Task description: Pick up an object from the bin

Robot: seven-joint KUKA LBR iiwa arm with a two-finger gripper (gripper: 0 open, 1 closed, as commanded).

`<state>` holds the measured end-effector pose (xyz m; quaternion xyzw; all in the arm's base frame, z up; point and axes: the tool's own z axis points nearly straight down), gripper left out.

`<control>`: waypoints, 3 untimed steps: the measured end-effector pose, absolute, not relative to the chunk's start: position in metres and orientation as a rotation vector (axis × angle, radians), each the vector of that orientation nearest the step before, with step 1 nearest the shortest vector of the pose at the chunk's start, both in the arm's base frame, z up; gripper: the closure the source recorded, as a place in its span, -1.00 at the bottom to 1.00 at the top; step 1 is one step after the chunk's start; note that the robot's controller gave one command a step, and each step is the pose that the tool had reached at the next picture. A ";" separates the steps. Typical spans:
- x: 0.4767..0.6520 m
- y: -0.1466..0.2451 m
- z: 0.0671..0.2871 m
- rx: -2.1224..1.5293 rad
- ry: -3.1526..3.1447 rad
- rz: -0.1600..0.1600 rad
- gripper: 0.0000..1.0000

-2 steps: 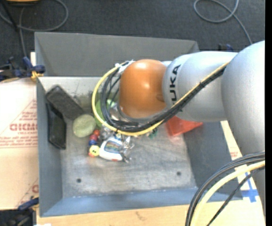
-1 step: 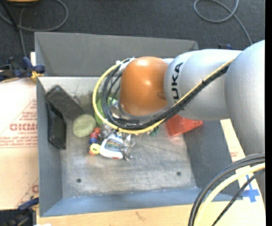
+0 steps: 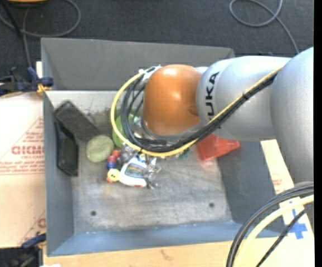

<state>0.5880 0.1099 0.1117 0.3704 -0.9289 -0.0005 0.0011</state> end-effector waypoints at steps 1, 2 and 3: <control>0.588 0.110 0.128 1.163 -2.915 -0.001 1.00; 0.588 0.110 0.144 1.162 -2.916 -0.001 1.00; 0.588 0.110 0.160 1.162 -2.919 0.000 1.00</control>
Offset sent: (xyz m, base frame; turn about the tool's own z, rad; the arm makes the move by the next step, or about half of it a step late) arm -0.0001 0.0001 0.0737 0.0000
